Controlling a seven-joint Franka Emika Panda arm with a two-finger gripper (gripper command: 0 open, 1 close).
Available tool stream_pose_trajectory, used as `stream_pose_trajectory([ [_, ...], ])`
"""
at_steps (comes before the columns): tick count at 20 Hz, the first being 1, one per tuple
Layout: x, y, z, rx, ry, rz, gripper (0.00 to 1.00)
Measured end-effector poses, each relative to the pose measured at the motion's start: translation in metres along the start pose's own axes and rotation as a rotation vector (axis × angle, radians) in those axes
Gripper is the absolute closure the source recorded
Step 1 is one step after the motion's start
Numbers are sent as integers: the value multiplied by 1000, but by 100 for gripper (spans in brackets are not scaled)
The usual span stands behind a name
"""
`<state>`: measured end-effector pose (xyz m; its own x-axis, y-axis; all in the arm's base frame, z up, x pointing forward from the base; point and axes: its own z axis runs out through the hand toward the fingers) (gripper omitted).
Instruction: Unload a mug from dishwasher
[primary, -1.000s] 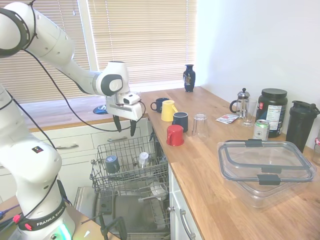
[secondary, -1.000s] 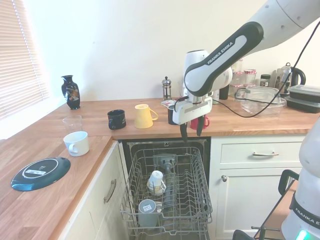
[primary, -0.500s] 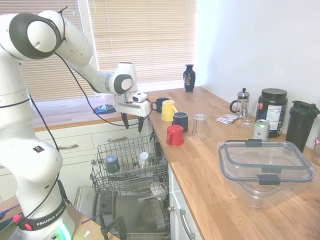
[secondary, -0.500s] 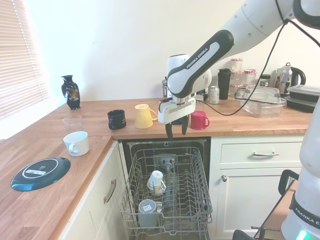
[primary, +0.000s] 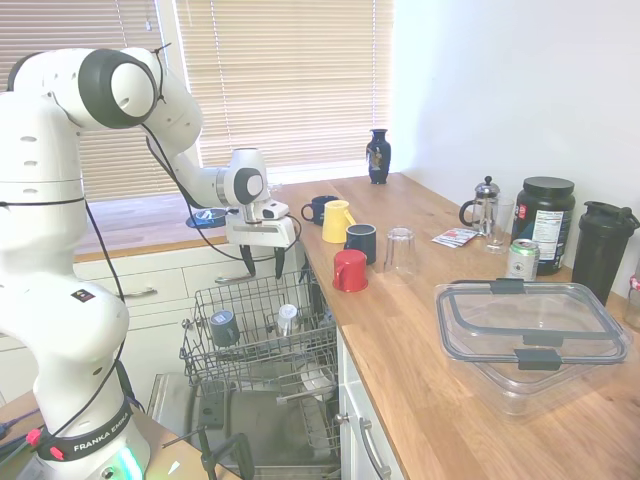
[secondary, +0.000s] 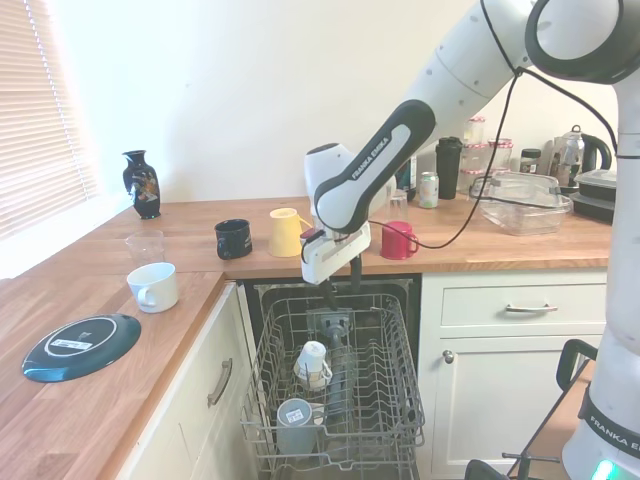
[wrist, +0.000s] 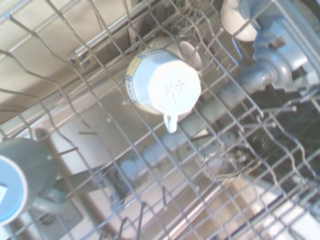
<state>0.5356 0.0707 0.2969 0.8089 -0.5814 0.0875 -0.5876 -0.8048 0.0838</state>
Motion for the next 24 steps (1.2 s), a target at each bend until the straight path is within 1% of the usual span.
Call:
stream_pose_trajectory([
  [4,0,-4,20,8,10,-34,0],
  [9,-6,-17,62,-1,21,-59,0],
  [12,-13,-35,85,-11,25,-59,0],
  [15,-17,-49,97,-15,26,-59,0],
  [19,-10,-44,113,-15,23,-35,0],
  [24,-7,-41,140,-8,3,-19,0],
])
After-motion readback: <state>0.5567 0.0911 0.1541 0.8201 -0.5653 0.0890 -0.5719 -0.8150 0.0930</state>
